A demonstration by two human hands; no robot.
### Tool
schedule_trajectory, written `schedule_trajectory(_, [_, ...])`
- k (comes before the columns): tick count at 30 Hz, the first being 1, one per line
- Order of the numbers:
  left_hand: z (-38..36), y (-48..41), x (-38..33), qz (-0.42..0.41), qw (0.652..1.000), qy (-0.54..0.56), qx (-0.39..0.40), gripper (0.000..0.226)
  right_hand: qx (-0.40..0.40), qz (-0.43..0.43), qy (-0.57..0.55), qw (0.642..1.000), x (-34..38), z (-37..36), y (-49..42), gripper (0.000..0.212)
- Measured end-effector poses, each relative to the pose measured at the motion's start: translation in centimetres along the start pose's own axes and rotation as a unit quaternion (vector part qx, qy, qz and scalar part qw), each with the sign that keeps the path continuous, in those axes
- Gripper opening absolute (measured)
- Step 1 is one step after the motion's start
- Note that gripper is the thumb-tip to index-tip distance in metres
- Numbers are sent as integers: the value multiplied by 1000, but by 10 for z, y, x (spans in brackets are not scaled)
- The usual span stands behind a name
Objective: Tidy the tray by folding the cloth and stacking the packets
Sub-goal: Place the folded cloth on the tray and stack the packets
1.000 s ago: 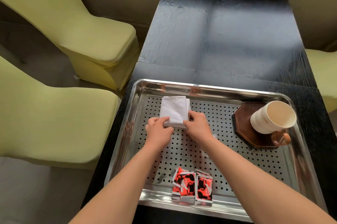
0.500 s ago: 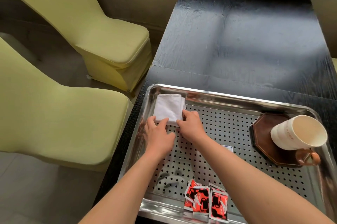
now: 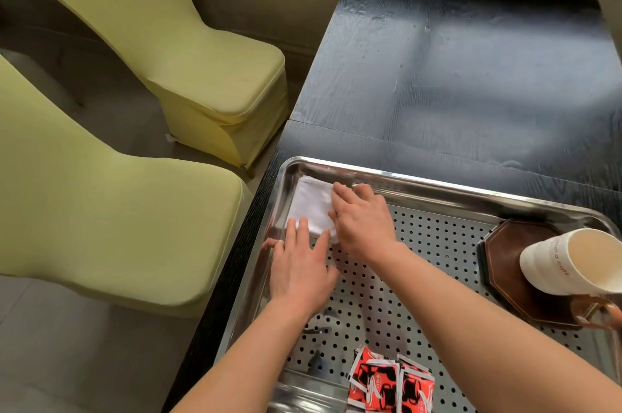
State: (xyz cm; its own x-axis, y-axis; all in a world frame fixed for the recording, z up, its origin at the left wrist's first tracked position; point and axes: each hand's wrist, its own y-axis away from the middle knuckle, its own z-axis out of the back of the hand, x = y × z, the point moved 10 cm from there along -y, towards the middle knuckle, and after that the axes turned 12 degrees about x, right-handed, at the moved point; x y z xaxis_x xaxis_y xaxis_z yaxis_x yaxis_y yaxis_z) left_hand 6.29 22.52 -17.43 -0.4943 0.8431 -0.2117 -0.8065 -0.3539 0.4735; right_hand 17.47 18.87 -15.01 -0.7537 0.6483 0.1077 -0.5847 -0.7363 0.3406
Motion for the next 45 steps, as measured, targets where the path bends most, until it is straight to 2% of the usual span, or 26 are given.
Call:
schedule_trajectory(8, [-9, 1, 1, -16, 999, -39, 2, 75, 25, -12, -88, 996, -10, -21, -2, 53])
schedule_trajectory(14, [-10, 0, -5, -12, 999, -40, 4, 74, 1, 1, -115, 993, -5, -17, -6, 49])
schedule_trajectory(20, [-9, -1, -3, 0, 1000, 15, 5, 72, -5, 13, -115, 993, 1, -15, -13, 30])
schedule_trajectory(25, [-11, -3, -1, 5, 1000, 9, 11, 76, 33, 14, -140, 989, -2, -13, -14, 18])
schedule_trajectory(27, [-12, -4, 0, 10, 1000, 5, 21, 77, 44, 10, -169, 985, -8, -12, -10, 23])
schedule_trajectory(31, [-3, -5, 2, 14, 999, 29, 15, 73, 12, -20, -208, 978, -25, -4, 15, 46])
schedule_trajectory(39, [20, 18, -16, 4, 999, 40, -17, 72, -9, -77, -279, 957, -57, 7, 80, 38])
schedule_trajectory(45, [14, 53, -26, 3, 999, 36, 5, 70, -25, -107, -317, 942, -81, 9, 148, 34])
